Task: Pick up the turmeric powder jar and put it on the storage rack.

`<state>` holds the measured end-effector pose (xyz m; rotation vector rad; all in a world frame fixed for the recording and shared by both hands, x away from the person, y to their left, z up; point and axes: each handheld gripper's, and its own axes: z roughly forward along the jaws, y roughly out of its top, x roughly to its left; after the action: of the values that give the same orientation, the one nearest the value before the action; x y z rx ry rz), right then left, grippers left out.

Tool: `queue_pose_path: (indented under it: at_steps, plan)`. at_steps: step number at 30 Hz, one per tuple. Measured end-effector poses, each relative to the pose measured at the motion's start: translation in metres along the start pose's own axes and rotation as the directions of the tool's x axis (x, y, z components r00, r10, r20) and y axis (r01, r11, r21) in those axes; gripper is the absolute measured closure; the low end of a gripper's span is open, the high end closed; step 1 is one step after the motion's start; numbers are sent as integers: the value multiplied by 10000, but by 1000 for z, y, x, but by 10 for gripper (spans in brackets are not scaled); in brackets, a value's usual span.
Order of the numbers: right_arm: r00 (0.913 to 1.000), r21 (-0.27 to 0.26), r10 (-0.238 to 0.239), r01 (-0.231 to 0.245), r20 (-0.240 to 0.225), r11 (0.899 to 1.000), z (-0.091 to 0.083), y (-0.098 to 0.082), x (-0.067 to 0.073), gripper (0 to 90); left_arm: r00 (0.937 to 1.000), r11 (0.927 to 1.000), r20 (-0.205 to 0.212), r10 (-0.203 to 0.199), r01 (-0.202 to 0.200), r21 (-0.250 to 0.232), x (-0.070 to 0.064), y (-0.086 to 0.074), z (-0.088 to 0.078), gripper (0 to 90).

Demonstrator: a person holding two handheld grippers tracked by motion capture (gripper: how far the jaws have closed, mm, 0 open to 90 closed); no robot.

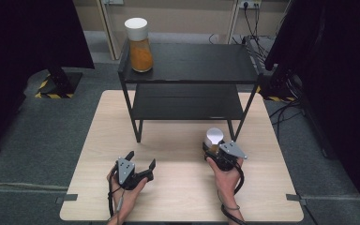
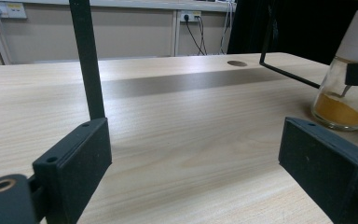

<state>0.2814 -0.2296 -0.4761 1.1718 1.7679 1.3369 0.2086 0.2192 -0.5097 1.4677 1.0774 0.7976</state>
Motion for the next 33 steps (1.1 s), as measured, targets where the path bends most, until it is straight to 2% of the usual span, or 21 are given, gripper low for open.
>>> queue_pose_path:
  at_steps: [6, 10, 16, 21, 33]
  plan:
    - [9997, -258, -193, 190, -130, 9995, -18, -3, 0, 305, 10000, 10000, -11, 11, -12, -17, 0, 0, 0, 88]
    - [9989, -466, -432, 423, -187, 9980, -32, -3, 0, 306, 10000, 10000, -26, -9, 9, -26, 0, 0, 0, 88]
    - [9983, -831, -547, 527, -217, 9951, -50, 2, -3, 306, 10000, 10000, -45, -28, 28, -44, 0, -1, 0, 88]
    - [9986, -1179, -470, 438, -250, 9921, -63, 7, -4, 306, 10000, 10000, -61, -15, 15, -43, -1, -1, 0, 88]
    - [9985, -2123, -541, 502, -125, 9759, -81, 31, -1, 306, 9999, 9999, -67, -110, 110, -50, 0, -1, -1, 88]
